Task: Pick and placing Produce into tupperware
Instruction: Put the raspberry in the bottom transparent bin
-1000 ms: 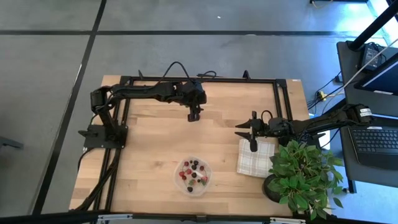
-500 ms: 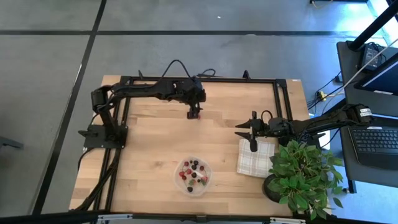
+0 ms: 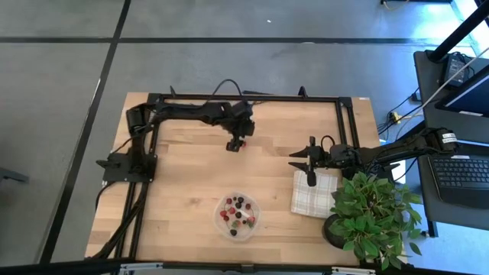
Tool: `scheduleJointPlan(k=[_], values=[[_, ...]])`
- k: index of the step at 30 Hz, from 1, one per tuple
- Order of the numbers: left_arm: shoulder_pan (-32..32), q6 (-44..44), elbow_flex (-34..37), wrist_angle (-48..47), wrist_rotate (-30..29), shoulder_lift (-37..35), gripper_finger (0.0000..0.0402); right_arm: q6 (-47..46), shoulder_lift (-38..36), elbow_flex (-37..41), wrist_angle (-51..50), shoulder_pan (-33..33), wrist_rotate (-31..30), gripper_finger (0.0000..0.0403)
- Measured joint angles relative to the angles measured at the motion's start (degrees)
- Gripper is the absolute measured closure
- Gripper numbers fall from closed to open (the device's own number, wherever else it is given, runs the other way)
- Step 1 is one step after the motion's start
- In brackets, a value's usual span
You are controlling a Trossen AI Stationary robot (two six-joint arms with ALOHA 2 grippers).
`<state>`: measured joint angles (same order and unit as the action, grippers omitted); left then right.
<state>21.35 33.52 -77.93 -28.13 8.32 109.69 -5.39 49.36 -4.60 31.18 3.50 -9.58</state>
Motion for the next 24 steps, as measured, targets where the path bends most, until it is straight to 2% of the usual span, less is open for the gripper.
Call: scheduleJointPlan(k=[13, 24], values=[[-0.4, -1.2, 0.07, 0.14, -0.07, 7.36, 0.0117, 0.07, 0.0, 0.0, -0.11, 0.01, 0.0, 0.0253], [-0.49, -4.75, 0.07, -0.53, -0.34, 7.36, 0.0117, 0.09, 0.0, 0.0, -0.24, -0.01, 0.0, 0.0253]])
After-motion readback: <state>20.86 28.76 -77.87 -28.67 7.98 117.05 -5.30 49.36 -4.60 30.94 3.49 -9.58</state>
